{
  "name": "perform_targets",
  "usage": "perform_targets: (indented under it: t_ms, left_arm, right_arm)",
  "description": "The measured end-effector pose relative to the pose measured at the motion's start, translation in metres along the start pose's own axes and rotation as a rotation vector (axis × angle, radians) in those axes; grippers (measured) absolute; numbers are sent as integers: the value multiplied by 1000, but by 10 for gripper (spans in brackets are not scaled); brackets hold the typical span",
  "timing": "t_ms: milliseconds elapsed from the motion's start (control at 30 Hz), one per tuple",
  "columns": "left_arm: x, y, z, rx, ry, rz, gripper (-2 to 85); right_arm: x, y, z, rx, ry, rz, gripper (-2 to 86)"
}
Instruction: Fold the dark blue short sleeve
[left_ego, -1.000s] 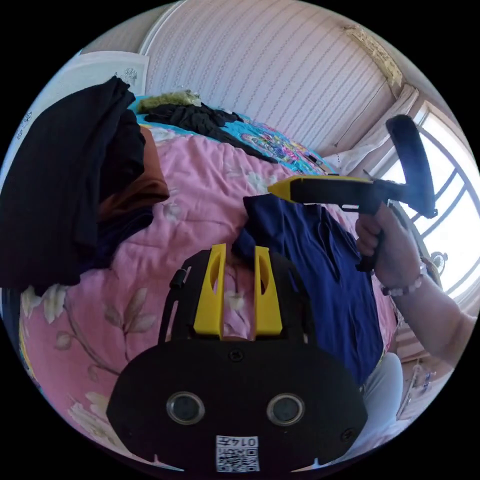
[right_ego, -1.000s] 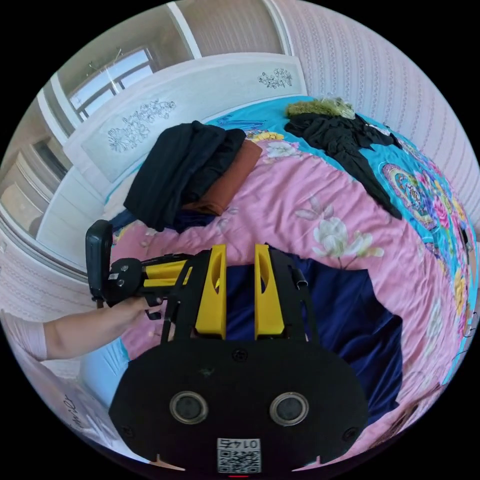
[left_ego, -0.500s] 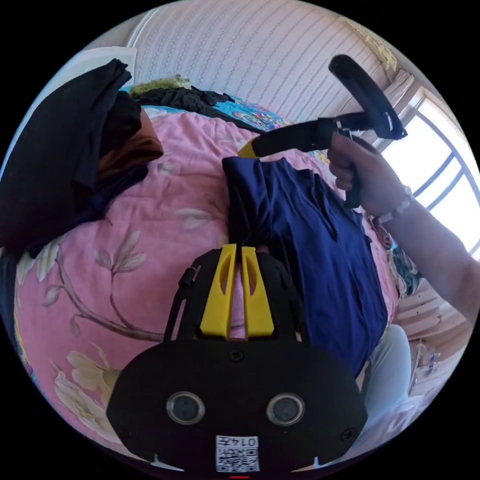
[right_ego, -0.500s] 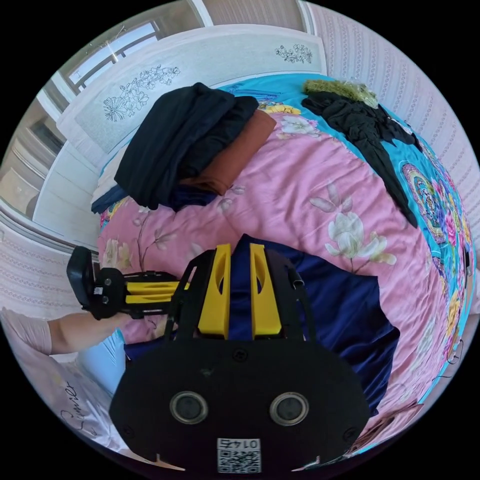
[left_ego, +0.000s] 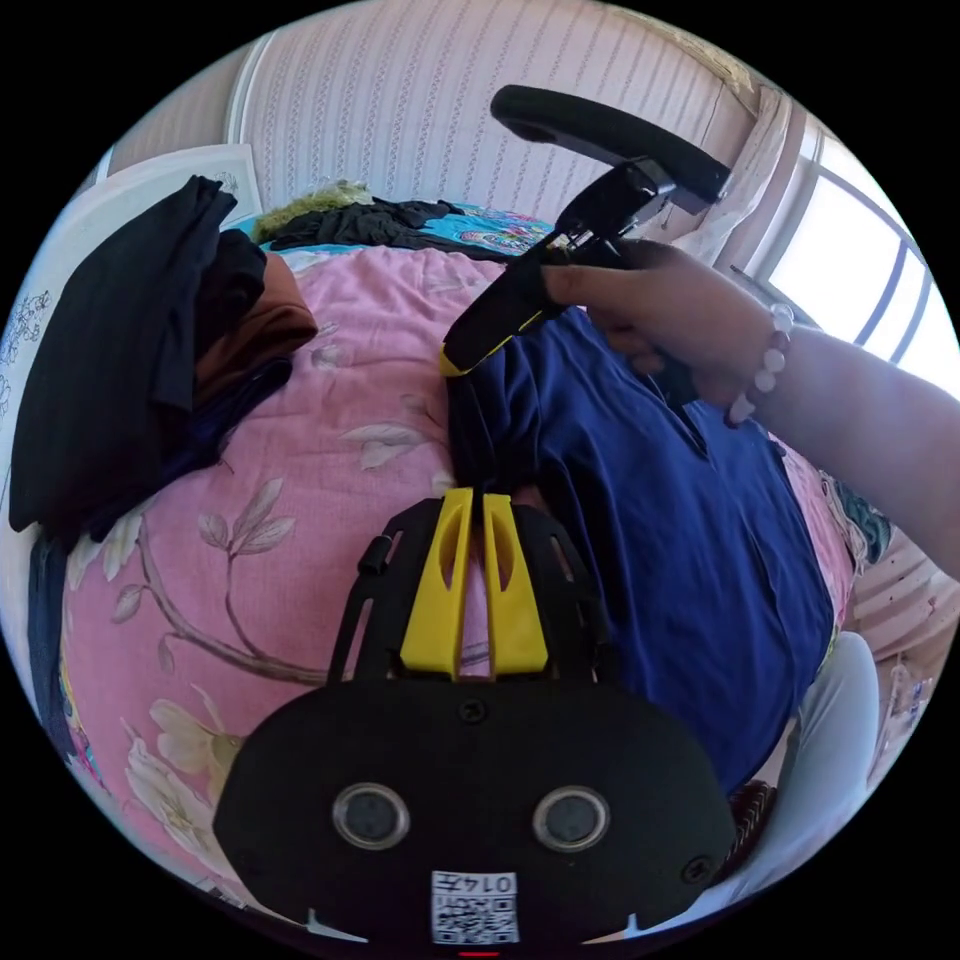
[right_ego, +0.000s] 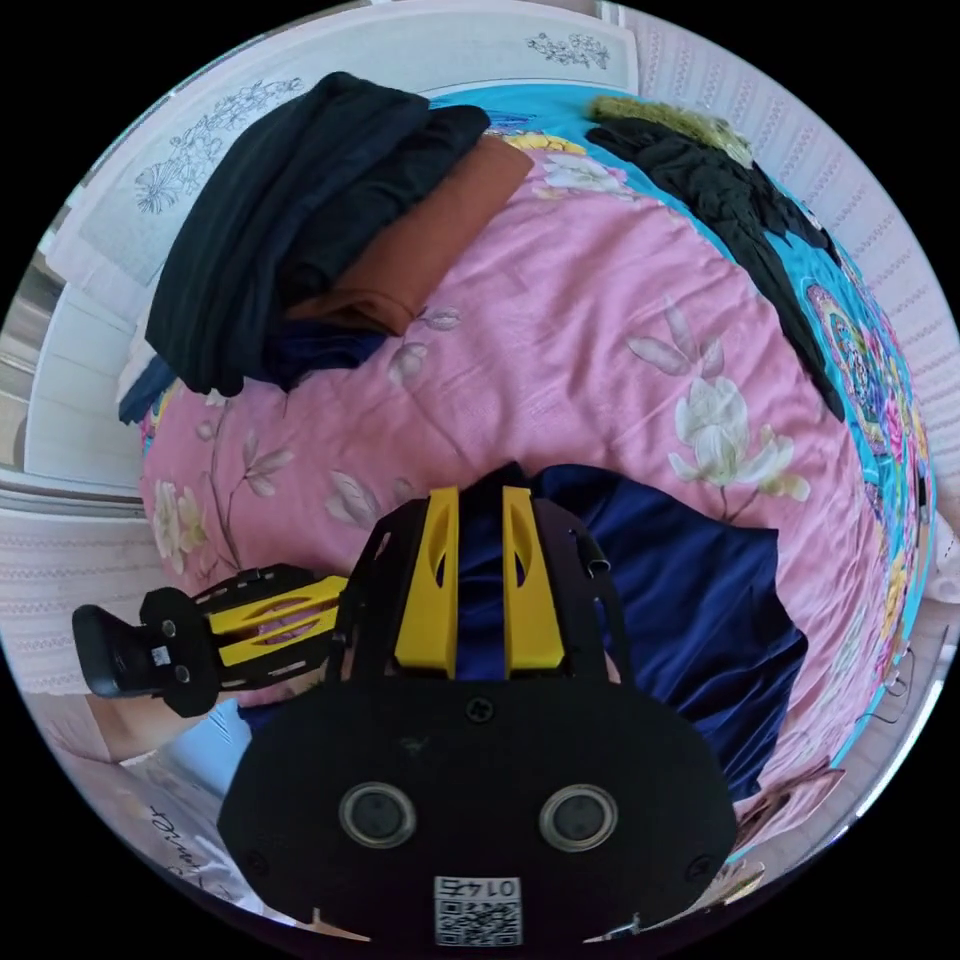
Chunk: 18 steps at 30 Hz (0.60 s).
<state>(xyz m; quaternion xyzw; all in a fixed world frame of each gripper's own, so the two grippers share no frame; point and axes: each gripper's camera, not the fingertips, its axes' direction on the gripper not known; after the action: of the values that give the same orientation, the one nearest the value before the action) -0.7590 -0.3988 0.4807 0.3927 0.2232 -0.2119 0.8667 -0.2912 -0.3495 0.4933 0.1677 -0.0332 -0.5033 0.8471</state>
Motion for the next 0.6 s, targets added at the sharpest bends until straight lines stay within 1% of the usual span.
perform_targets:
  t_ms: [67,167,233,400,467,533,600]
  left_arm:
    - [-4,2,-5,4,-1,3,-8]
    - [-17,6,-14,15,52,-18,-8]
    - [-27,8,-20,29,92,-41,-8]
    - [-55,21,-54,138,195,-130,-8]
    - [-63,25,-63,141,220,-154,-7]
    - [-70,30,-70,157,235,-186,-5]
    - [-80,35,-65,123,179,-241,2]
  right_arm:
    - [10,1,-1,32,-58,39,37]
    - [25,3,-1,67,-164,81,14]
    - [29,4,-3,87,-202,79,9]
    - [26,-2,-12,170,-288,39,4]
    - [19,-7,-12,183,-316,2,3]
    - [10,-13,-9,174,-302,-42,4]
    - [2,-20,3,115,-251,-74,7]
